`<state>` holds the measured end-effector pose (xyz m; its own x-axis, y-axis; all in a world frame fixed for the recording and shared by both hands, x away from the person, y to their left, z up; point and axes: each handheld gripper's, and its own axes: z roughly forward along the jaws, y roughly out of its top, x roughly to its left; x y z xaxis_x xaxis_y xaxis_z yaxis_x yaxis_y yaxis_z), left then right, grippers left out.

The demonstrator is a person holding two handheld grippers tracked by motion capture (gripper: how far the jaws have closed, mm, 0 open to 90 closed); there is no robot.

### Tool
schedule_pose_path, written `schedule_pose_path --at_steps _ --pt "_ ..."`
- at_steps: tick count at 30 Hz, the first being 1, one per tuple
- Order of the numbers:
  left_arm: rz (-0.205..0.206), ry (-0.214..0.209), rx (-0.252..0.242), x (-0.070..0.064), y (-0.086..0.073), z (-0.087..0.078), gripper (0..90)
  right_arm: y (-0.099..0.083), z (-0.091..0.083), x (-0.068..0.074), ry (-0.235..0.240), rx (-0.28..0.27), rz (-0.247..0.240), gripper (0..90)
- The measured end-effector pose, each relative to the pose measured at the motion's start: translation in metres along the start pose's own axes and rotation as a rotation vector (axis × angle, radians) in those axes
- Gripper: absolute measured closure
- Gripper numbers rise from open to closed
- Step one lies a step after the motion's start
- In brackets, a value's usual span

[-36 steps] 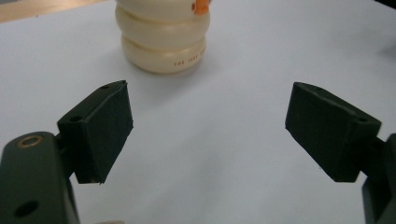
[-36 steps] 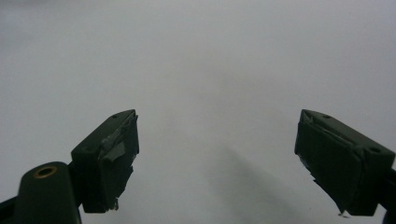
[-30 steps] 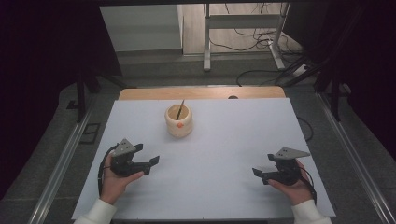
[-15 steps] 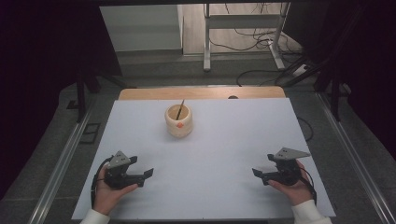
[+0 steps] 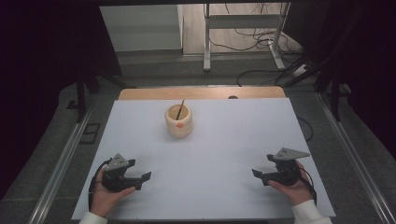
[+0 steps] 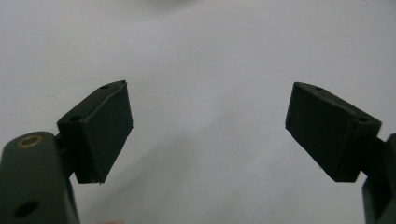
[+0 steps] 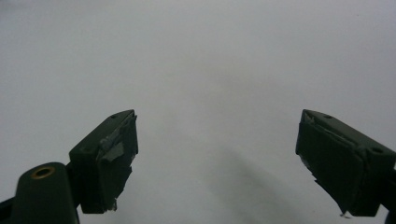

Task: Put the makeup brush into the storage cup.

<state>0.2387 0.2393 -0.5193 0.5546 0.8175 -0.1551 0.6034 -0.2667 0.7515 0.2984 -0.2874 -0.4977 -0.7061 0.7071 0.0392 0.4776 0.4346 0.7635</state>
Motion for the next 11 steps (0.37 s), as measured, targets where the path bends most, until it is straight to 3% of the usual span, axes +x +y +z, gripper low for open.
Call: schedule_pose_path --at_steps 11 --pt "0.001 -0.006 0.004 0.0001 0.0012 0.0021 15.9 -0.0010 -0.0016 -0.0003 -0.005 -0.004 -0.001 13.6"
